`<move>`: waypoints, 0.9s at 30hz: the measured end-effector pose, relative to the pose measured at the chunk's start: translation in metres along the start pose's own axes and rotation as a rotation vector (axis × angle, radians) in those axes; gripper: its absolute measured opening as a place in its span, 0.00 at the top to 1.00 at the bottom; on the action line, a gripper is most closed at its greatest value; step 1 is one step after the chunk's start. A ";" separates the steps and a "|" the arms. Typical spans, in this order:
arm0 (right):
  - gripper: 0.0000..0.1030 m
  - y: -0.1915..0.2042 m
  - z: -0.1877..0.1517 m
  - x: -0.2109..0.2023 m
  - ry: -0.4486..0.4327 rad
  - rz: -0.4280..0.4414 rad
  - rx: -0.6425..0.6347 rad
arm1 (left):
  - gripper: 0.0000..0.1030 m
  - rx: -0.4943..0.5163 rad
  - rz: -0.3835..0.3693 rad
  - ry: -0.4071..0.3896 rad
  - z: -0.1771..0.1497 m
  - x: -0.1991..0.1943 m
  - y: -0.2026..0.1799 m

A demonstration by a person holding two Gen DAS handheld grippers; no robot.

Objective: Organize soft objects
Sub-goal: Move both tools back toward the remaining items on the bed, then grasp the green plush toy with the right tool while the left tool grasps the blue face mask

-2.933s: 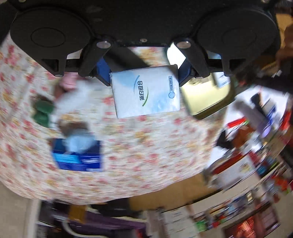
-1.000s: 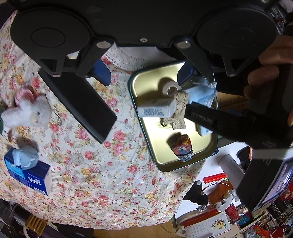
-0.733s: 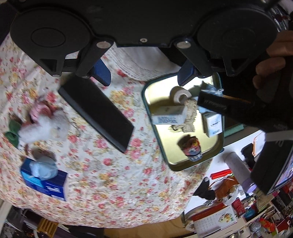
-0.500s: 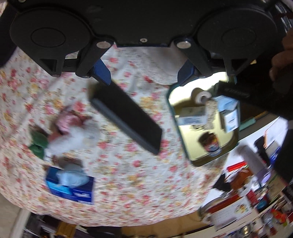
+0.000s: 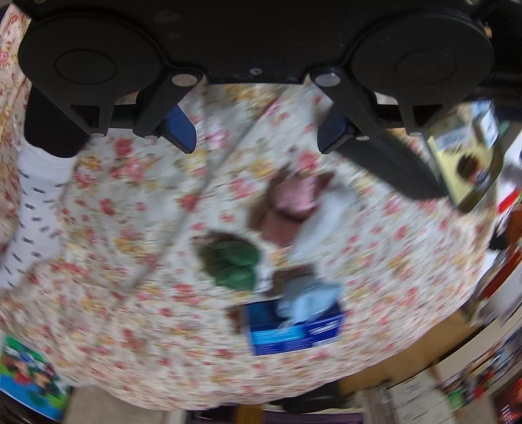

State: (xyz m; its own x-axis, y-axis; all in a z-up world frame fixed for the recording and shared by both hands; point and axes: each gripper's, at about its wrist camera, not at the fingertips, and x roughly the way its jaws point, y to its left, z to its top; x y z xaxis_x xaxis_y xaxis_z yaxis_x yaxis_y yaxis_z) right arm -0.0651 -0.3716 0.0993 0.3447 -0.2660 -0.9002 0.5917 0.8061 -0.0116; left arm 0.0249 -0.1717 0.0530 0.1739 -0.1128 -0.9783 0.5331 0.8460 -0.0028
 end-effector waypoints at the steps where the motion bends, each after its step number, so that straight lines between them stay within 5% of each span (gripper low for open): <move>1: 0.22 -0.006 0.006 0.004 0.001 -0.003 0.025 | 0.25 0.006 -0.006 -0.004 0.003 0.000 -0.004; 14: 0.04 -0.028 0.090 0.060 -0.002 -0.043 0.218 | 0.25 0.043 -0.038 0.009 0.037 0.017 -0.031; 25: 0.02 0.015 0.125 0.130 0.038 -0.157 0.133 | 0.25 0.038 -0.062 0.021 0.055 0.025 -0.030; 27: 0.12 0.021 0.125 0.139 0.051 -0.172 0.095 | 0.25 0.039 -0.061 0.018 0.058 0.025 -0.030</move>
State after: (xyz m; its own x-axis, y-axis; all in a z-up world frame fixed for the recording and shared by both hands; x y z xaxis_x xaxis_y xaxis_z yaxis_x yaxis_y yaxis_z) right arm 0.0862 -0.4579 0.0283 0.1970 -0.3667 -0.9092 0.7059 0.6967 -0.1280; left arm 0.0612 -0.2299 0.0401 0.1249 -0.1537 -0.9802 0.5740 0.8170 -0.0550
